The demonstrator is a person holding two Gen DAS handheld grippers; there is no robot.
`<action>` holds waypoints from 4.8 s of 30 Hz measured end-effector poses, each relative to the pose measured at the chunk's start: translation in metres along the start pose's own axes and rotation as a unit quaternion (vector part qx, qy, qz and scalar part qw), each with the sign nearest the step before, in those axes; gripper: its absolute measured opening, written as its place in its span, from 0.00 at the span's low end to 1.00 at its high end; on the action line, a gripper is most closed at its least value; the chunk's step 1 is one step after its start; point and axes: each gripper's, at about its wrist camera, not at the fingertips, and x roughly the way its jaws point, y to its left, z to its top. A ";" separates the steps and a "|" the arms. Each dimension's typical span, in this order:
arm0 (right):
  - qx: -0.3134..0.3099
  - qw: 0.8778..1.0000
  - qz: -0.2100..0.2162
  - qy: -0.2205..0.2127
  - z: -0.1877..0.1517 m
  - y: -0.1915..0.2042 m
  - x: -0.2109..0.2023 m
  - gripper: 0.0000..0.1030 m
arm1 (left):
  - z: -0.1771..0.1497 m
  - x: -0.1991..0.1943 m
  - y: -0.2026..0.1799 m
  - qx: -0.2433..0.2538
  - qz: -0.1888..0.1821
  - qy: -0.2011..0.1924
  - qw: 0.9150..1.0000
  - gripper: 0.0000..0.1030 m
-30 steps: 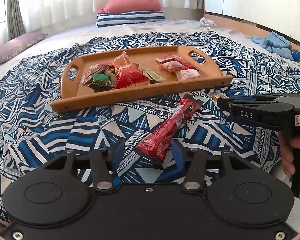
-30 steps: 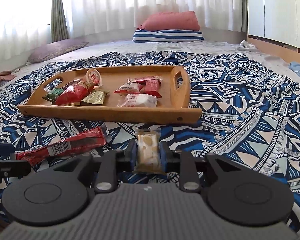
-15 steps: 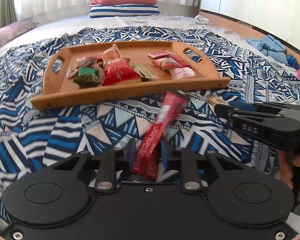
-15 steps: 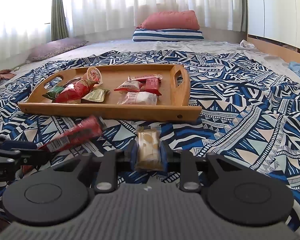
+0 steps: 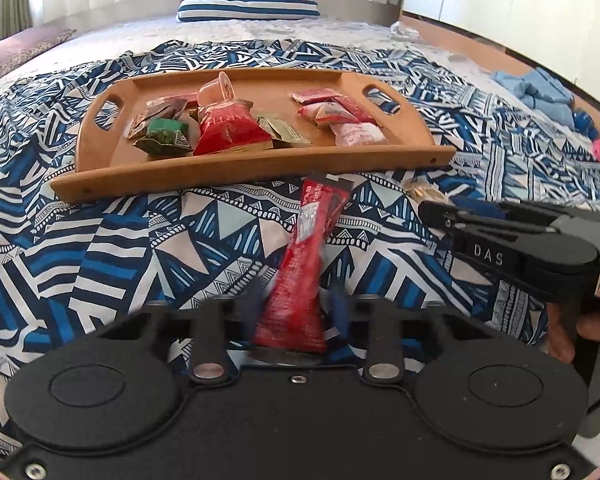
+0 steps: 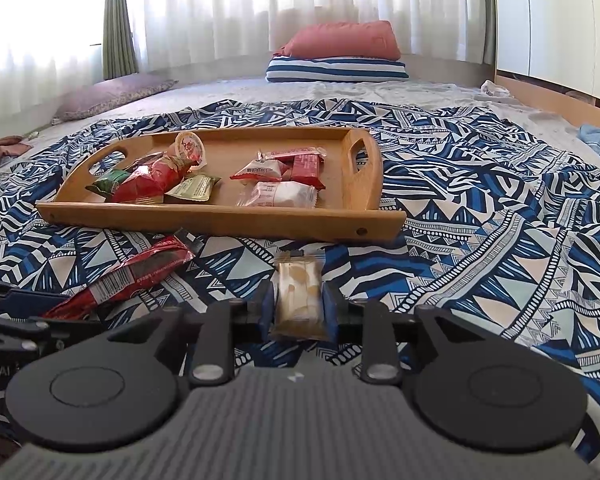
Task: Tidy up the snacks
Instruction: 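Lift the red bar and beige packet and carry both toward the tray, then lower the red bar and beige packet down into the tray with both tools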
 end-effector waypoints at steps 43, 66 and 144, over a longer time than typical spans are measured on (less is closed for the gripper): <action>0.008 0.999 -0.007 -0.034 -0.012 0.020 -0.009 0.27 | 0.006 -0.008 0.000 -0.021 0.028 -0.042 0.999 0.19; 0.027 0.998 0.005 -0.049 0.005 0.032 -0.039 0.27 | 0.005 -0.038 0.021 -0.070 0.082 -0.048 0.993 0.19; 0.072 0.996 0.009 -0.050 0.121 -0.015 0.047 0.27 | 0.151 0.026 0.093 -0.105 0.058 -0.066 0.991 0.19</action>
